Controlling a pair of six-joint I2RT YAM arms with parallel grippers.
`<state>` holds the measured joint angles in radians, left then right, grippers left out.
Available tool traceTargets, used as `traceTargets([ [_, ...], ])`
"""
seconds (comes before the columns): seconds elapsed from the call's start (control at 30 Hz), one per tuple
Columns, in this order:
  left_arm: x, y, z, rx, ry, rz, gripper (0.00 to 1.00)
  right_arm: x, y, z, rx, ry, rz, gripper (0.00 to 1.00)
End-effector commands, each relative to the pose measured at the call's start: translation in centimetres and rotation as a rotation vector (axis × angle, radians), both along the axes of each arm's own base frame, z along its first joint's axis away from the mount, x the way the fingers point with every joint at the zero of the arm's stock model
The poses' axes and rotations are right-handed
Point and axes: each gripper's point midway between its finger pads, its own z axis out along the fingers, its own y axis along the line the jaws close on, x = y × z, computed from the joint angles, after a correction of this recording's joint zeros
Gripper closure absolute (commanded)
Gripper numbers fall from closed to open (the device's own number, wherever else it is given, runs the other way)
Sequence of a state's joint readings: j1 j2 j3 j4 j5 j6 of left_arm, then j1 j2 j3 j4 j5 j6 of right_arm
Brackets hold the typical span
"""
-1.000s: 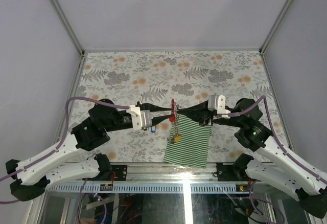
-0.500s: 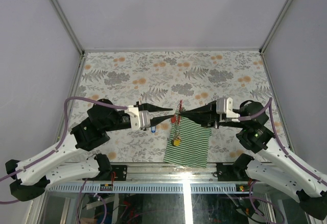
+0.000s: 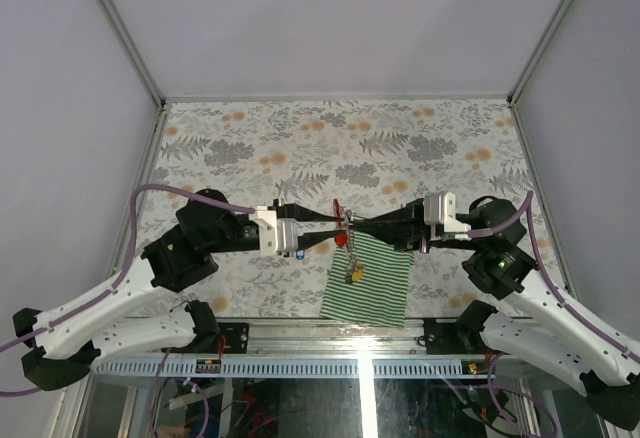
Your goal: Put the keys on the keyring
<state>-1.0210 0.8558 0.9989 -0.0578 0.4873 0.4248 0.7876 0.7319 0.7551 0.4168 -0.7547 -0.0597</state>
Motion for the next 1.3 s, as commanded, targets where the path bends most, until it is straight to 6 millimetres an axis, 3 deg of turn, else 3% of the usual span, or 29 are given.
traceTargets([
  [0.0,-1.0,-0.2,1.9,-0.034,-0.039,-0.056,0.77,-1.3,-0.7,3.2,0.085,-0.099,0.022,1.0],
  [0.13,-1.1,-0.4,1.9,-0.029,-0.035,-0.068,0.79,-1.3,-0.7,3.1,0.079,-0.101,0.027,1.0],
  [0.37,-0.8,-0.8,1.6,0.008,-0.033,-0.066,1.0,-1.5,-1.0,3.1,0.075,-0.111,0.026,1.0],
  [0.47,-0.6,-0.6,1.2,0.054,-0.04,-0.057,1.0,-1.5,-1.1,2.7,0.046,-0.116,0.018,0.96],
  [0.67,0.1,0.1,0.0,0.219,-0.064,-0.035,1.0,-1.0,-1.5,1.6,-0.027,-0.139,-0.03,0.76],
  [0.9,1.2,0.2,-1.2,0.381,-0.083,-0.021,1.0,0.5,-1.2,0.3,-0.075,-0.125,-0.083,0.75],
  [1.27,2.4,0.1,-1.4,0.456,-0.106,0.009,1.0,1.3,0.1,-0.4,-0.095,-0.111,-0.062,0.71],
])
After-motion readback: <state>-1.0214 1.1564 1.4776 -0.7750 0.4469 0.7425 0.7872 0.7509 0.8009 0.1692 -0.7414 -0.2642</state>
